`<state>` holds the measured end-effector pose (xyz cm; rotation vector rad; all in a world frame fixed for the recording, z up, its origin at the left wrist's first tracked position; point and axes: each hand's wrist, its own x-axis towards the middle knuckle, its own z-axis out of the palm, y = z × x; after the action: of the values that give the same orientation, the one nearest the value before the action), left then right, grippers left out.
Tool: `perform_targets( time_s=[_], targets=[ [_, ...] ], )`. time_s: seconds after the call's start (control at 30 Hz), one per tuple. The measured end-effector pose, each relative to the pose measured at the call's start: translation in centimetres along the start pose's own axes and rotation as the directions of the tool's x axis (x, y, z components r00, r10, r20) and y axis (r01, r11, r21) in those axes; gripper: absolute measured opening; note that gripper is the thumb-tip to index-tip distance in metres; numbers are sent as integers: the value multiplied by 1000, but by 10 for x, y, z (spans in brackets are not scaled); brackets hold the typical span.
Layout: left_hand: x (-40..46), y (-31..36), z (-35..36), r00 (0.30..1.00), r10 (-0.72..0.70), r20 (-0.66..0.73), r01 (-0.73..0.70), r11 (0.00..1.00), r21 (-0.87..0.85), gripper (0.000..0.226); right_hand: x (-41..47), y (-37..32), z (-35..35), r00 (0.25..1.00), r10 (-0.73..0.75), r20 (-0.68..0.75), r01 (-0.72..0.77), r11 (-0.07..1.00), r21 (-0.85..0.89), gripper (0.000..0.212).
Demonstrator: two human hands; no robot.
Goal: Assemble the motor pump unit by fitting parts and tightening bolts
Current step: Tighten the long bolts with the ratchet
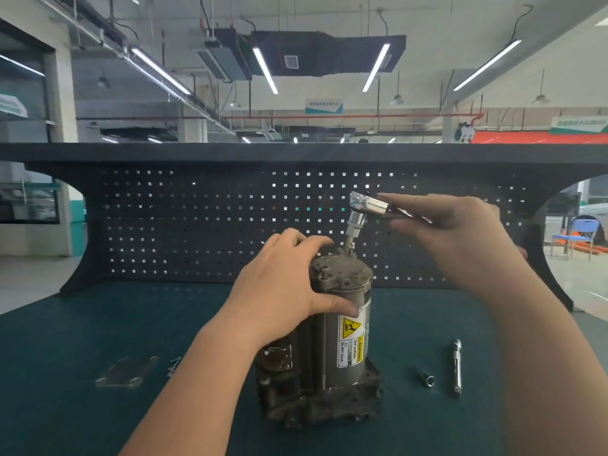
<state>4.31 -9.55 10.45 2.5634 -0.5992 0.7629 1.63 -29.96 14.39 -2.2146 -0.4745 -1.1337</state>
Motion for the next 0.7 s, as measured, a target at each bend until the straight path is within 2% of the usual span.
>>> perform_targets(
  time_s=[0.07, 0.13, 0.33, 0.57, 0.7],
  targets=[
    [3, -1, -4, 998, -12, 69, 15, 999, -49, 99, 1, -2, 4, 999, -33, 10, 33, 999, -12, 54],
    [4, 1, -4, 997, -9, 76, 13, 998, -60, 97, 2, -5, 10, 998, -64, 21, 65, 997, -34, 54],
    [2, 2, 6, 987, -3, -161, -3, 999, -35, 80, 2, -4, 22, 993, -108, 39, 110, 993, -38, 50],
    [1, 5, 7, 973, -24, -231, -2, 994, -111, 67, 2, 0, 18, 987, -160, 21, 161, 985, -64, 48],
    [3, 2, 6, 972, -88, -216, 31, 967, -254, 36, 3, 1, 24, 979, -200, -24, 197, 976, -97, 44]
  ],
)
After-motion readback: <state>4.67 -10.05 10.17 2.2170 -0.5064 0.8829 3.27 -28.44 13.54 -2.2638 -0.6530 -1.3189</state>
